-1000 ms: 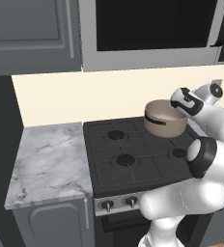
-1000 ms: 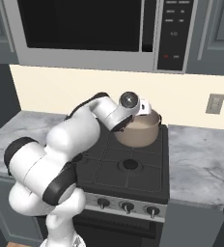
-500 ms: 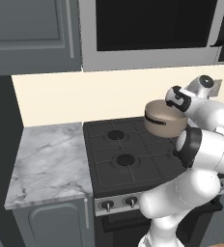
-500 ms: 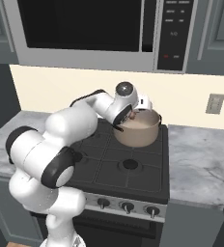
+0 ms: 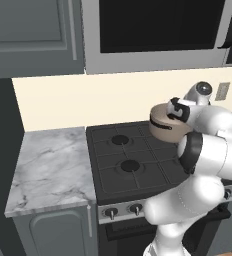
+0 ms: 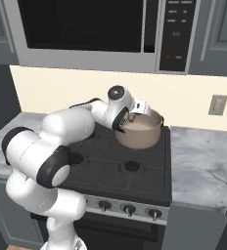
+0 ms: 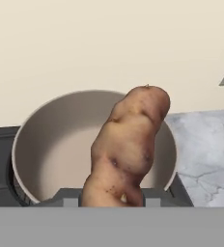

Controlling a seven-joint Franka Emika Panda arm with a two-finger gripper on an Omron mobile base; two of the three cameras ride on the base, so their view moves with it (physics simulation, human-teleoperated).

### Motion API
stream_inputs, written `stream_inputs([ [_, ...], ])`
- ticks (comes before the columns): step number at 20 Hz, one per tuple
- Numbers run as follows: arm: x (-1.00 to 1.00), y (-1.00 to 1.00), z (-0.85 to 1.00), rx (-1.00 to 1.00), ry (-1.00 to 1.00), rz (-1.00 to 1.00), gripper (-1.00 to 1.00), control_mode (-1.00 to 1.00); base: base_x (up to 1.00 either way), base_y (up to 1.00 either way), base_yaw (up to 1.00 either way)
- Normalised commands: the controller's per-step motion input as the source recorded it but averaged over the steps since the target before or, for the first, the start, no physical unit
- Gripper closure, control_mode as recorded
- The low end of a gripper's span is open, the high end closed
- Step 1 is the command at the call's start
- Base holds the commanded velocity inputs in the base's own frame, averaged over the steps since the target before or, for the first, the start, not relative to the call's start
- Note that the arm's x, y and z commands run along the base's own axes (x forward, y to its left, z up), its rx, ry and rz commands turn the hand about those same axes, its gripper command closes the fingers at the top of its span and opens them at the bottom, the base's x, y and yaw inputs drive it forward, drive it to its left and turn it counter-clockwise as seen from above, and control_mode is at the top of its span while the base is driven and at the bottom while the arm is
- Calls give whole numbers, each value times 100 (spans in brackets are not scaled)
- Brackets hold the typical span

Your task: Turn on the burner for the pot on the stove. Wait thirty seconds for the pot to heat up. Then add the potato to the pot.

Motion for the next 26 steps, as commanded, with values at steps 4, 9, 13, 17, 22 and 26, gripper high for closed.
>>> stream_inputs([
  [4, 1, 0, 0, 0, 0, 0, 100, -100, 0, 0, 0],
  [9, 15, 0, 0, 0, 0, 0, 100, -100, 0, 0, 0],
  [13, 33, 0, -4, 0, 0, 0, 100, -100, 0, 0, 0],
  [17, 35, 0, -8, 0, 0, 0, 100, -100, 0, 0, 0],
  [22, 24, -3, -19, 0, 0, 0, 100, -100, 0, 0, 0],
  [26, 11, -11, -36, 0, 0, 0, 100, -100, 0, 0, 0],
])
